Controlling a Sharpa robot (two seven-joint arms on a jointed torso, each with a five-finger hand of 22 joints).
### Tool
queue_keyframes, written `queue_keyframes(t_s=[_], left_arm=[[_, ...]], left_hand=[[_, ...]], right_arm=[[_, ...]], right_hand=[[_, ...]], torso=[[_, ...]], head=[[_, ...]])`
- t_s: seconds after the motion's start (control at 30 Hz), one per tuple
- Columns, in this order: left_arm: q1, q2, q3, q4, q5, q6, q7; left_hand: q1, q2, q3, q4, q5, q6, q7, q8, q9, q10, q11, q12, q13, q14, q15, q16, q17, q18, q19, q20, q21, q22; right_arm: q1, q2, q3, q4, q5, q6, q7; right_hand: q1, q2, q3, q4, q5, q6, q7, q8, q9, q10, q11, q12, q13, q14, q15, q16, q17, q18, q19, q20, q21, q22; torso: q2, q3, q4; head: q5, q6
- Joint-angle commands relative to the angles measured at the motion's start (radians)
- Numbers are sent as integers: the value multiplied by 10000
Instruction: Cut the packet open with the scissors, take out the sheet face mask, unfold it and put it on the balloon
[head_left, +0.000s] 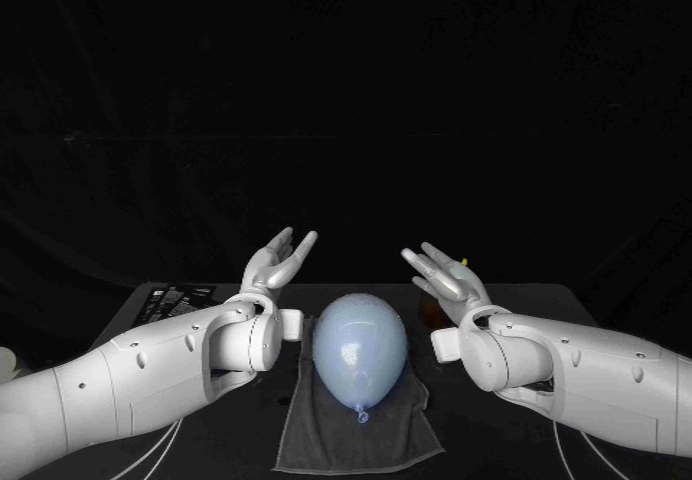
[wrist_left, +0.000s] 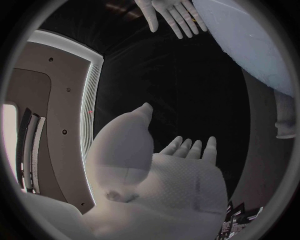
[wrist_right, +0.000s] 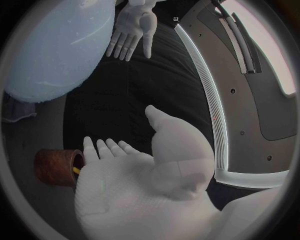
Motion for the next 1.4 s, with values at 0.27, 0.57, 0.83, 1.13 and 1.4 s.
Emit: queue_keyframes(t_s=[0.27, 0.57, 0.83, 1.13, 1.4], left_arm=[[38, 56, 2, -76, 120, 907, 169], [44, -351, -3, 193, 352, 1536, 174], [44, -528, -6, 308, 419, 1738, 293], [45, -880, -8, 523, 388, 2328, 282], [50, -1415, 30, 1123, 171, 2934, 203]], left_hand=[[595, 138, 138, 154, 78, 210, 710, 135, 82, 162, 246, 83, 36, 170, 228, 116, 84, 303, 74, 216, 80, 31], [907, 378, 359, 100, 74, 941, 1047, 481, 384, 1244, 630, 256, 159, 1446, 634, 544, 496, 487, 508, 318, 295, 143], [1422, 364, 544, 57, 82, 3235, 1370, 1566, 1188, 3975, 1072, 736, 371, 4291, 717, 1561, 1217, 210, 3207, 308, 1410, 694], [2123, 81, 829, -158, 72, 6019, 1207, 2709, 1877, 7845, 667, 1444, 557, 7689, 86, 2847, 1935, 893, 5959, 181, 2761, 1201], [2609, -383, 1276, -351, 86, 6994, 816, 2823, 1782, 9367, 208, 1514, 536, 9317, -483, 3556, 2491, 1294, 7144, -10, 3469, 1426]], right_arm=[[365, 127, -402, -370, -534, 3133, -832], [392, -12, -420, -405, -1702, 2232, -122], [415, -93, -418, -386, -1708, 1856, 196], [645, -297, -415, -343, -1866, 1586, 300], [1076, -749, -411, -117, -3263, 1675, -167]], right_hand=[[1123, 184, 25, -147, 219, 636, 1631, 265, 226, 859, 366, 152, 110, 833, 345, 248, 195, 74, 476, 155, 308, 140], [1465, 235, 74, -381, 424, 1279, 1690, 512, 438, 1722, 462, 235, 184, 1603, 440, 440, 340, 4, 796, 155, 505, 216], [1748, 231, 286, -707, 555, 2451, 1708, 958, 780, 3387, 565, 433, 308, 3139, 531, 855, 604, -71, 1326, 159, 796, 320], [2360, 44, 1144, -1501, 402, 5734, 1585, 2150, 1563, 7798, 193, 1077, 541, 7213, 42, 2018, 1228, 450, 5025, 118, 2573, 1032], [2555, -413, 2730, -2262, 108, 7748, 1208, 2519, 1677, 9539, -288, 946, 492, 9335, -619, 2530, 1380, 758, 6876, -257, 3538, 1296]], torso=[[2, -1, 0], [20, -12, -78], [33, 3, -67], [77, 24, -62], [95, 12, -93]], head=[[2, 0], [-25, -55], [-58, -75], [-134, -92], [-193, -86]])
